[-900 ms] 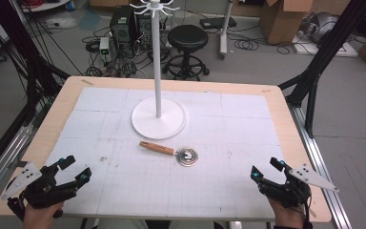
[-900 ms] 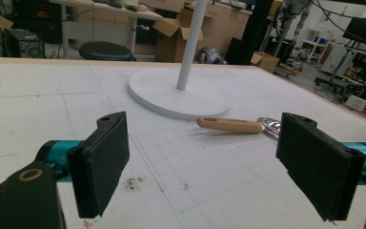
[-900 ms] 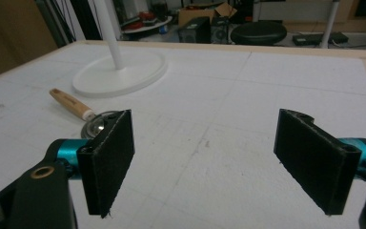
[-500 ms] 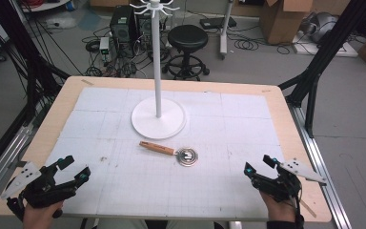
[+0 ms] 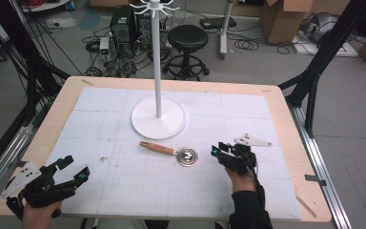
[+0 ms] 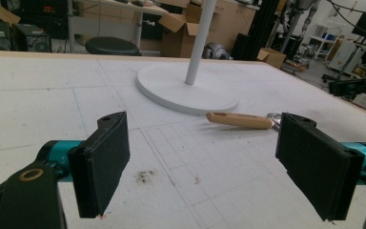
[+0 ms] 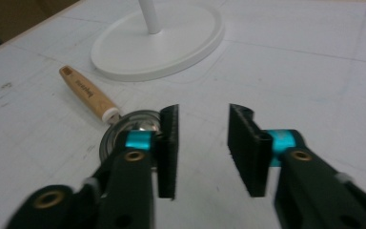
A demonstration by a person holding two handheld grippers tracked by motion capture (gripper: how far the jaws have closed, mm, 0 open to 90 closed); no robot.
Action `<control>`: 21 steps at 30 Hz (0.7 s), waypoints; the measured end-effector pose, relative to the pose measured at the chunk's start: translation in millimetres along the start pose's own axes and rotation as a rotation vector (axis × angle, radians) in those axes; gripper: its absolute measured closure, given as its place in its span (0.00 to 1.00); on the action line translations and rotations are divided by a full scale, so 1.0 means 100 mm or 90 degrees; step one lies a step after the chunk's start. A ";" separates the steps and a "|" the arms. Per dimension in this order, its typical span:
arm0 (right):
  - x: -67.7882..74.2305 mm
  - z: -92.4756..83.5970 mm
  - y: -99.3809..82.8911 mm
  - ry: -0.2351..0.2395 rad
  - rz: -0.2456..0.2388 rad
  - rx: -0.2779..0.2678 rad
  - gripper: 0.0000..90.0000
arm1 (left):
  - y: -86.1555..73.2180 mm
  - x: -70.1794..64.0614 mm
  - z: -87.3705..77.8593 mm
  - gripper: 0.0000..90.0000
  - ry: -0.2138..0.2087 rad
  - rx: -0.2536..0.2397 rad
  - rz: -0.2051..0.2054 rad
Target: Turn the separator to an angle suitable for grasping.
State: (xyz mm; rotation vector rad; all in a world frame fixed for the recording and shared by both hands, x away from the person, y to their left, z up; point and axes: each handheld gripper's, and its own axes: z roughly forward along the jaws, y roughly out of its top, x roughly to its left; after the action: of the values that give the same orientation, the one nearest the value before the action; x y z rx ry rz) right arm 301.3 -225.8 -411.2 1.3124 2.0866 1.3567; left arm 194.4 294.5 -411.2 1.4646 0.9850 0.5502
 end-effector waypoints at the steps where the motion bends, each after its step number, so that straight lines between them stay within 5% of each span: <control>1: 0.02 0.08 0.04 -0.001 0.000 0.007 0.87 | 0.00 0.00 0.00 0.22 -0.001 -0.001 0.000; 2: 0.05 0.24 0.11 -0.005 -0.004 0.029 0.97 | 0.00 0.00 0.00 0.22 0.000 -0.001 0.001; 9: 0.15 0.65 0.19 -0.020 -0.020 0.073 0.99 | 0.00 0.00 0.00 0.22 -0.005 0.004 0.005; 11: 0.18 0.81 0.19 -0.033 -0.047 0.107 0.99 | 0.00 0.00 0.00 0.22 -0.004 0.004 0.006; 16: 0.16 0.93 0.15 -0.020 -0.028 0.133 0.99 | -0.01 0.01 -0.01 0.22 -0.002 0.003 0.002; 21: 0.19 0.94 0.13 0.010 -0.049 0.164 0.99 | -0.01 0.01 0.00 0.22 -0.003 0.004 0.002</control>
State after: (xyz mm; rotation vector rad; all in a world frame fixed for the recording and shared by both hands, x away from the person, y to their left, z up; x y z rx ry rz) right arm 361.6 -157.2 -443.3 1.3047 2.3587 1.0991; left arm 194.6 295.2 -412.2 1.4724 0.9813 0.5470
